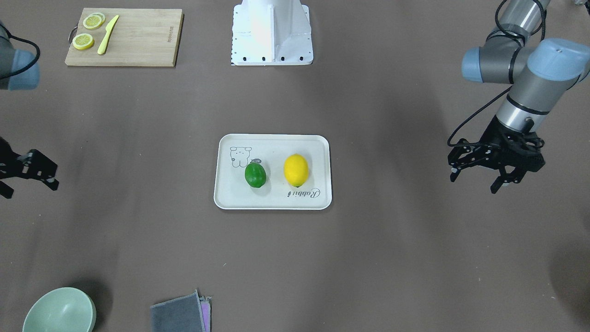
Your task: Place all lemons on tray
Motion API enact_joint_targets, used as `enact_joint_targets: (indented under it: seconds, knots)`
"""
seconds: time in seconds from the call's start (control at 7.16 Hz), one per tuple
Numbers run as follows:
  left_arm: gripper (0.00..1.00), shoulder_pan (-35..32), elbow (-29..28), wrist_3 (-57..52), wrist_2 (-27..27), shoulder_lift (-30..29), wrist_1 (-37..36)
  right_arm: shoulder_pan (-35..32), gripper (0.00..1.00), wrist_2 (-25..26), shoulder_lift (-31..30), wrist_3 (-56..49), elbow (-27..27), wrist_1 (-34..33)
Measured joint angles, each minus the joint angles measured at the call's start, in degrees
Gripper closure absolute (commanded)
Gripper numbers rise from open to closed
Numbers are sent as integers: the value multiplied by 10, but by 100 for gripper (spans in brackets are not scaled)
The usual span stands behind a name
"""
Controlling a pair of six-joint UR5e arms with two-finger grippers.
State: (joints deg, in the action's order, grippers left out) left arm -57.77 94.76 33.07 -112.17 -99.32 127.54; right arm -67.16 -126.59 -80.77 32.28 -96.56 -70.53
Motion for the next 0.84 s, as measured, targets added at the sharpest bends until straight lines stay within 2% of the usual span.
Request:
enact_joint_targets:
  seconds: [0.28, 0.42, 0.7, 0.84]
  knots:
    - [2, -64, -2, -63, -33, 54, -5, -73, 0, -27, -58, -97, -2, -17]
    - [2, -114, -2, -94, -75, 65, -26, -116, 0, -52, -74, -163, -2, -51]
    - [2, -225, 0, -187, -157, 66, -114, -189, 0, -77, -95, -309, -2, -144]
    - [2, -269, -1, -260, -175, 62, -186, -211, 0, -80, -106, -344, -2, -172]
